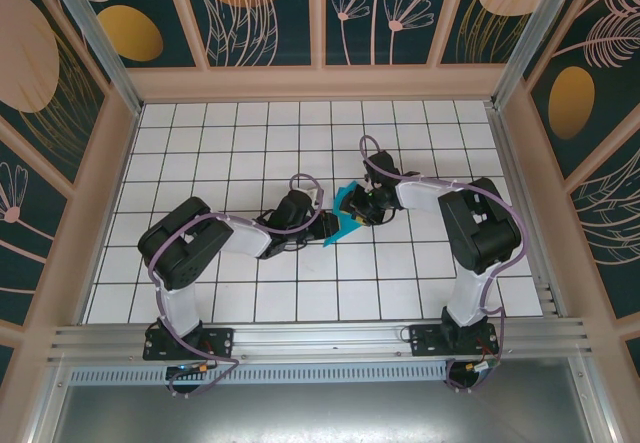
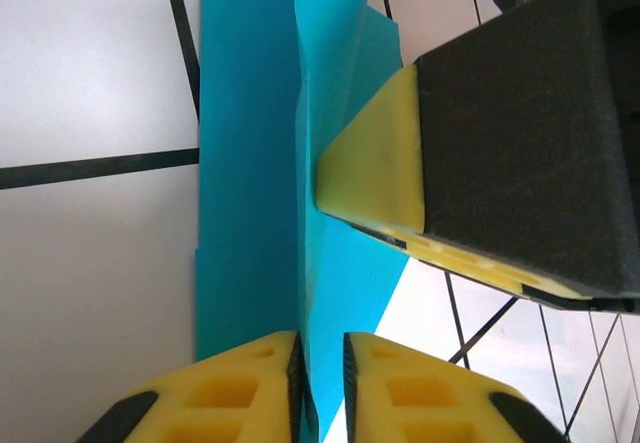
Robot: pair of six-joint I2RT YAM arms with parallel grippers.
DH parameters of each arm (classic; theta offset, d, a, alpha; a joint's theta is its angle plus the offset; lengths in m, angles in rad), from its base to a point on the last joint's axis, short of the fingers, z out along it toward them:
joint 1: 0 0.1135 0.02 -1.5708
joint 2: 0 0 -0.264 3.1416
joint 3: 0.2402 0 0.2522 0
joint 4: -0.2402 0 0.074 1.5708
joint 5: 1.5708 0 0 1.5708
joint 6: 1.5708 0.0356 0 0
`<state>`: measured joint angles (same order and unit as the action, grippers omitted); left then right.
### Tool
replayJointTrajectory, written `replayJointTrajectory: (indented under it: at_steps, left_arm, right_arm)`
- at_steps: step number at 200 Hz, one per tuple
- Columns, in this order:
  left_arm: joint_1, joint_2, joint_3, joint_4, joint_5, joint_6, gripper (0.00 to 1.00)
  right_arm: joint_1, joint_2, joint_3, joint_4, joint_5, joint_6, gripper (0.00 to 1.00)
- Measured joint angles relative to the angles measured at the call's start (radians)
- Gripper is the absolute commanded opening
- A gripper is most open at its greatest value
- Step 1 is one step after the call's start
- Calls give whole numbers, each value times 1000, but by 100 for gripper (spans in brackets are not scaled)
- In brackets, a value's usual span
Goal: Fold a paper plane with a square sheet of paper (pick it up from the middle)
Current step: Fourth fold the wing at the center of the table.
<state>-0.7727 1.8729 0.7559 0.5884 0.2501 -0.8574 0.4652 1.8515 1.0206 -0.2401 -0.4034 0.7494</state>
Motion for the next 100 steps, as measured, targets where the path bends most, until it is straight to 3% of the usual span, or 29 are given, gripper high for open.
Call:
replayJointTrajectory:
  at_steps: [32,100]
  left_arm:
    - [0,0,0,12,6,24,3]
    - [0,3,22,28,64,82,2]
  right_arm:
    - [-9,-11,-2,0,-19,-75,43]
    - [-158,-109,-81,-5,-96,-273,52]
